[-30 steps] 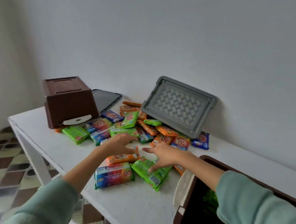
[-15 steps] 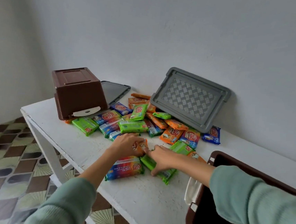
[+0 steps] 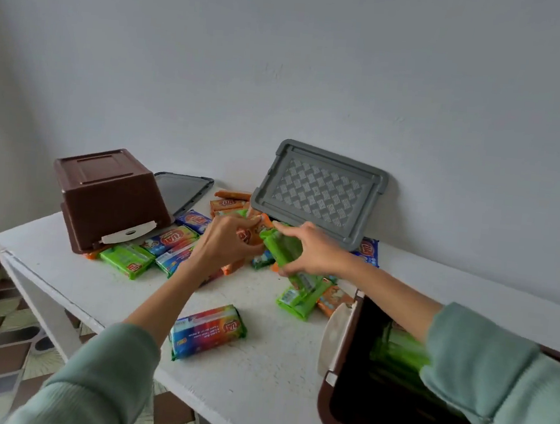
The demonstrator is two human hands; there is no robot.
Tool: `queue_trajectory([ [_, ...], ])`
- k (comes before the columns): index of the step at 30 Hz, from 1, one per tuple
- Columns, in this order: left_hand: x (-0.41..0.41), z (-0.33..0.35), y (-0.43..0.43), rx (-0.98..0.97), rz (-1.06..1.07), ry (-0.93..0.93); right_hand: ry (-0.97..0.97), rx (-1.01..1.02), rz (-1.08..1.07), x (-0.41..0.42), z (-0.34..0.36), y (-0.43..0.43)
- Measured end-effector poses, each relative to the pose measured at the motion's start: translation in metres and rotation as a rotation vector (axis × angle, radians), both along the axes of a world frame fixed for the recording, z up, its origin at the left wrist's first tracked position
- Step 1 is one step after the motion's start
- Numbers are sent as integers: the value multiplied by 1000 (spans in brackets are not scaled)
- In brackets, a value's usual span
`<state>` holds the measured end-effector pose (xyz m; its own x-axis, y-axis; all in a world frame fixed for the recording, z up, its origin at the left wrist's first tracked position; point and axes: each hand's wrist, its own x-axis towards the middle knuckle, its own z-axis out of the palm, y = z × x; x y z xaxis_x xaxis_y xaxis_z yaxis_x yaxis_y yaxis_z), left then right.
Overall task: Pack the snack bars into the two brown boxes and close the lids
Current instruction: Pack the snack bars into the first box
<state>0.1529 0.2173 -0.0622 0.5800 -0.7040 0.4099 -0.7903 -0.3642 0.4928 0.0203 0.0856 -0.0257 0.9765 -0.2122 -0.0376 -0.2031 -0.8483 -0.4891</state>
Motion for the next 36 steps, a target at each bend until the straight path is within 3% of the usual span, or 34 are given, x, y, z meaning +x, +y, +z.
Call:
queue_trajectory([
  [5,-49,56,-47,-8,-240,-97,-82,-117,-155,-83,53,-37],
  [9,-106,72,-80,67,-455,-146,4,-280,-267,-162,70,-57],
  [12,-143,69,-93,165,-610,-182,85,-235,-304,-213,62,-58],
  [18,-200,39,-98,367,-917,-285,289,-74,-257,-280,19,-48],
  [20,-213,21,-93,370,-976,-404,364,-22,-228,-291,3,-43],
  [25,-240,-26,-96,481,-1109,-612,491,-171,-80,-288,-44,-46],
  [28,-250,-43,-107,663,-1043,-706,540,-345,-25,-275,-59,-44],
  [30,-253,-52,-107,651,-1010,-721,490,-428,-55,-269,-72,-39],
  [34,-255,-64,-97,582,-1001,-790,119,-506,-204,-273,-106,-33],
  [36,-256,-63,-95,595,-1007,-791,93,-576,-225,-273,-114,-28],
])
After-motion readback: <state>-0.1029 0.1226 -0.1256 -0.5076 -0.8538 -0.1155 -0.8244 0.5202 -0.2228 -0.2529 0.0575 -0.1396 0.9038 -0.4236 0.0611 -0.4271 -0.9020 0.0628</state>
